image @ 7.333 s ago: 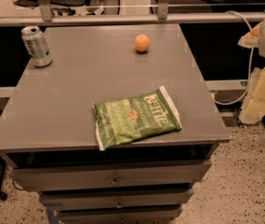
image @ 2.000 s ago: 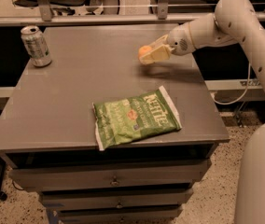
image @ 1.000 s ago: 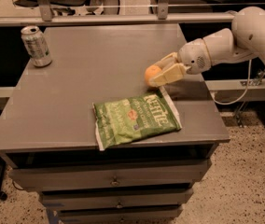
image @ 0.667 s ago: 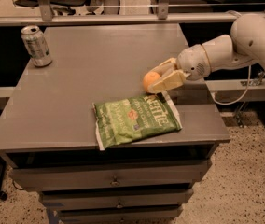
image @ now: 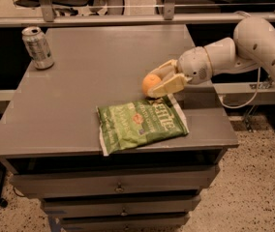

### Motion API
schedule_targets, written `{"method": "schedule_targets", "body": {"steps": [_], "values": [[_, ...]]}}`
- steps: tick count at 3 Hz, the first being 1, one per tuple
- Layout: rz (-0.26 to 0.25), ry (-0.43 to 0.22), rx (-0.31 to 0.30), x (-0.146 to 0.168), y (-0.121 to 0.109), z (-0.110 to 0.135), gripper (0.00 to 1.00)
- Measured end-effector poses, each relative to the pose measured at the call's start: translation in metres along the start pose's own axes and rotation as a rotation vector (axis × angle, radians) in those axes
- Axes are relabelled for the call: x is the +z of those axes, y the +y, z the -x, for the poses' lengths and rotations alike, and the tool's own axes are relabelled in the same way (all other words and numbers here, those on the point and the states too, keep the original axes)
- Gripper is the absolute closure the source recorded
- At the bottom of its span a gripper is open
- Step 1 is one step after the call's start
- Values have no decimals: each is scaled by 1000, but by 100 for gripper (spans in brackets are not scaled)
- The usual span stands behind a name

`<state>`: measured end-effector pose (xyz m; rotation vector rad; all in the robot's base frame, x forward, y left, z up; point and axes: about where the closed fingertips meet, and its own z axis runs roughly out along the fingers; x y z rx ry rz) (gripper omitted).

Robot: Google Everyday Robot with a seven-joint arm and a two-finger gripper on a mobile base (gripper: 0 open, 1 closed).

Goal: Move orange near green jalapeno chip bag

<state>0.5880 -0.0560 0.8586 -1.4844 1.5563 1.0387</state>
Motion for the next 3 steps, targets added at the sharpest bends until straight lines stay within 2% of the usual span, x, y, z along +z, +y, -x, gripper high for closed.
{"method": "schedule_targets", "body": {"steps": [1, 2, 3], "values": [[-12, -22, -52, 1, -11, 17, 100], [-16, -26, -58, 1, -13, 20, 100], [-15, -21, -25, 5, -9, 2, 100]]}}
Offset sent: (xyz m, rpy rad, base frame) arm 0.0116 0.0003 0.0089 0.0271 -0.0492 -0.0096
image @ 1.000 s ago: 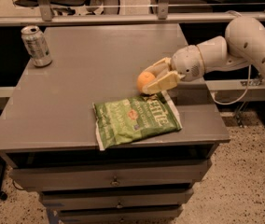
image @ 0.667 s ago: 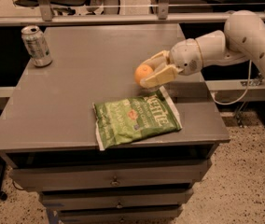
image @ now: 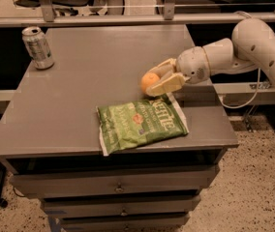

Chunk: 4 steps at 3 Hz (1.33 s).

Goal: Move orange near green jalapeno chip bag

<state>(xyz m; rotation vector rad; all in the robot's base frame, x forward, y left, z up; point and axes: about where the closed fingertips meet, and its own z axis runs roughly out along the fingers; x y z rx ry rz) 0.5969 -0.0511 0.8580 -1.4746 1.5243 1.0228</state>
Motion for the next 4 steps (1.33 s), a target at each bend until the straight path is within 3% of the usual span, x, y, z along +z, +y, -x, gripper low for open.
{"method": "schedule_targets", "body": {"steps": [1, 2, 4], "values": [[2, -2, 3, 5, -1, -3, 100], [-1, 6, 10, 7, -3, -6, 84], [-8, 20, 21, 5, -5, -8, 37]]}}
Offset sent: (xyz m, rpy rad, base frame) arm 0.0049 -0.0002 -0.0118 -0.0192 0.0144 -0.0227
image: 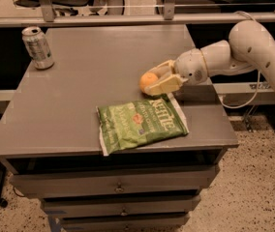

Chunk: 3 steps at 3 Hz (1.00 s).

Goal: Move orange near green jalapeno chip bag

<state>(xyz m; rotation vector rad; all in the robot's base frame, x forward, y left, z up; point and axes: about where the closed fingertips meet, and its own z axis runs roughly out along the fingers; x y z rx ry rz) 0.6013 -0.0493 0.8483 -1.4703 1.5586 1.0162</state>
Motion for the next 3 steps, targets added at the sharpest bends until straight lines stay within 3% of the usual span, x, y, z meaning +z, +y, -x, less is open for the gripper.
{"method": "schedule_targets", "body": {"steps": [1, 2, 3], "values": [[3, 6, 4, 1, 0, 0, 13], [2, 12, 6, 0, 0, -1, 0], [1, 15, 7, -1, 0, -1, 0]]}}
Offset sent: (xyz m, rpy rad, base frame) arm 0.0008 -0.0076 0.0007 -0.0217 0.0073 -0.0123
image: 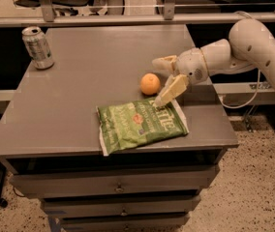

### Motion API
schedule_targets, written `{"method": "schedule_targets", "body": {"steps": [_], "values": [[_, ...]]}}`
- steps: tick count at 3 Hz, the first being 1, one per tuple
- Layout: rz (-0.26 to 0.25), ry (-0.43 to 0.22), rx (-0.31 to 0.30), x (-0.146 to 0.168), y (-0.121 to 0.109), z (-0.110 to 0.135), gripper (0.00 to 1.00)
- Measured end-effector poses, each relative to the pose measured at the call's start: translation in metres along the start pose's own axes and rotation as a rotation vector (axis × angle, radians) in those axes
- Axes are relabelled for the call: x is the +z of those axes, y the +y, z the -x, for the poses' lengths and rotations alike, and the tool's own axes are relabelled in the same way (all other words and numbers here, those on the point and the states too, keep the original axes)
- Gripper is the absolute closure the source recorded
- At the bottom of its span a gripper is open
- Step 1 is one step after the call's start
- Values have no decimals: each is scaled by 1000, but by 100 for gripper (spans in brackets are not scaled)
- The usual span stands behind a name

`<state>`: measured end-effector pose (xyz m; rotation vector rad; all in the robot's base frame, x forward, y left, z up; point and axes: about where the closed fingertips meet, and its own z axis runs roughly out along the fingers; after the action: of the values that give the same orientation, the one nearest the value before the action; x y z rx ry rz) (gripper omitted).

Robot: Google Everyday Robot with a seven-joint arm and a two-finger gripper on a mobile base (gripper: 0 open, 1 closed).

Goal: Move orange near green jalapeno chip bag

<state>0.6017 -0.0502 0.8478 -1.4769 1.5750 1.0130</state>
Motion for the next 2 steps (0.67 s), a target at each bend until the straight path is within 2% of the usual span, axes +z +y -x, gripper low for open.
{"method": "schedule_targets", "body": {"steps": [1, 2], "values": [[-27, 13, -3, -17, -5, 4, 0], [-88, 34, -17, -64, -18, 12, 0]]}}
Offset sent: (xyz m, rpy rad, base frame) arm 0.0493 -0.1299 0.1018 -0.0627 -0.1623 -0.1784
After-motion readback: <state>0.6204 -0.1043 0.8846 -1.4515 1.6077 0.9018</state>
